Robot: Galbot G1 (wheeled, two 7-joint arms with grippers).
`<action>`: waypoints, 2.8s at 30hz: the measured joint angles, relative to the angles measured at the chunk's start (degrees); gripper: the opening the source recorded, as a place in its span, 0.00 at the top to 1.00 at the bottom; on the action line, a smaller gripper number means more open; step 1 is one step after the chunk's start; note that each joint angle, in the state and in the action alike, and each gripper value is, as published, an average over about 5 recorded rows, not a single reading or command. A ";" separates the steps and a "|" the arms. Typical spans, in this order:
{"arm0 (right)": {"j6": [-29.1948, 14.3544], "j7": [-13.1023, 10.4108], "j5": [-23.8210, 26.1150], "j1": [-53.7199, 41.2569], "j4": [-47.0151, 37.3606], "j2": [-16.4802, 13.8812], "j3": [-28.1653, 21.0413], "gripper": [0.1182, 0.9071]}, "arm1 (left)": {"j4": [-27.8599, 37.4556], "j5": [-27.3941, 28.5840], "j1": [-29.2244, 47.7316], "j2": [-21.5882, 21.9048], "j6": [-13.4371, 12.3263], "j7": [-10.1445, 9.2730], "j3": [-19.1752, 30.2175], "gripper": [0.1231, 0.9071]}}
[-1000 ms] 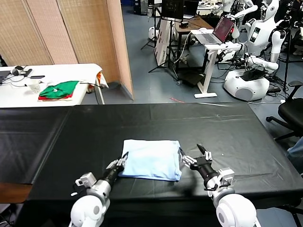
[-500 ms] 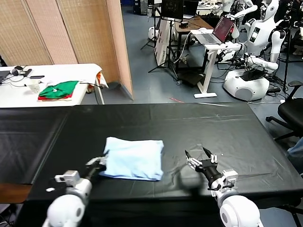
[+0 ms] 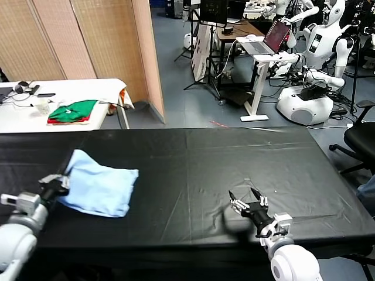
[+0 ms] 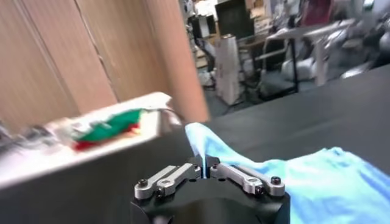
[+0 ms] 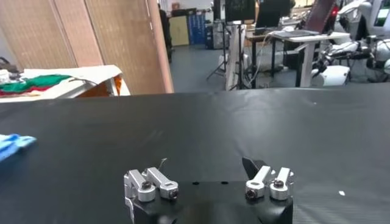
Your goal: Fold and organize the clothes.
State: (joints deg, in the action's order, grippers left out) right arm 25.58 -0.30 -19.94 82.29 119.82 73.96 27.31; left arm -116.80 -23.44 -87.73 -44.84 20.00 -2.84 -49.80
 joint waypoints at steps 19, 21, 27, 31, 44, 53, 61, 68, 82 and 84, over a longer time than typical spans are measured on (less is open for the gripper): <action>0.69 -0.02 0.79 0.98 1.17 0.74 1.30 0.00 | -7.99 -11.36 8.58 -20.56 7.20 -7.27 23.55 0.93; 0.87 -0.03 0.30 0.56 1.02 0.79 0.99 0.00 | -7.02 -10.35 9.71 -23.25 6.74 -7.18 26.62 0.93; 2.71 -0.07 -4.20 -0.63 0.94 0.19 -0.08 0.00 | -3.14 -5.67 11.76 -29.72 5.33 -4.77 33.03 0.93; 4.81 -0.13 -8.85 -1.41 1.24 -0.79 -1.07 0.00 | -2.17 -4.71 11.81 -31.46 4.05 -2.16 35.09 0.84; 8.42 -2.09 -18.30 -5.37 -1.06 -0.87 -7.64 0.00 | -4.19 -3.36 11.70 -29.24 -0.10 0.71 32.71 0.01; 8.06 -3.25 -19.02 -9.65 -5.72 1.46 -14.30 0.00 | -6.01 -0.54 7.97 -25.49 -0.70 0.63 29.02 0.00; 7.42 -4.31 -19.36 -11.48 -9.69 3.52 -16.77 0.20 | -7.81 0.03 5.20 -24.57 -1.49 0.00 25.69 0.00; 6.94 -4.08 -19.49 -12.10 -11.73 3.95 -16.88 0.75 | -8.67 0.47 3.25 -24.64 -1.97 -0.39 22.44 0.00; 15.38 -5.74 -16.11 -12.39 -7.11 -2.42 -8.11 0.97 | -8.44 1.25 1.16 -25.67 -3.40 -0.33 19.15 0.00; 16.03 -5.63 -15.41 -12.22 -6.64 -2.96 -7.04 0.96 | -8.41 1.31 1.18 -25.74 -3.44 -0.33 19.19 0.00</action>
State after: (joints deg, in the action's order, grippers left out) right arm 41.60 -5.94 -35.35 70.06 113.18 70.99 20.27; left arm -125.22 -22.12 -86.56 -70.58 16.56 -3.17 -30.61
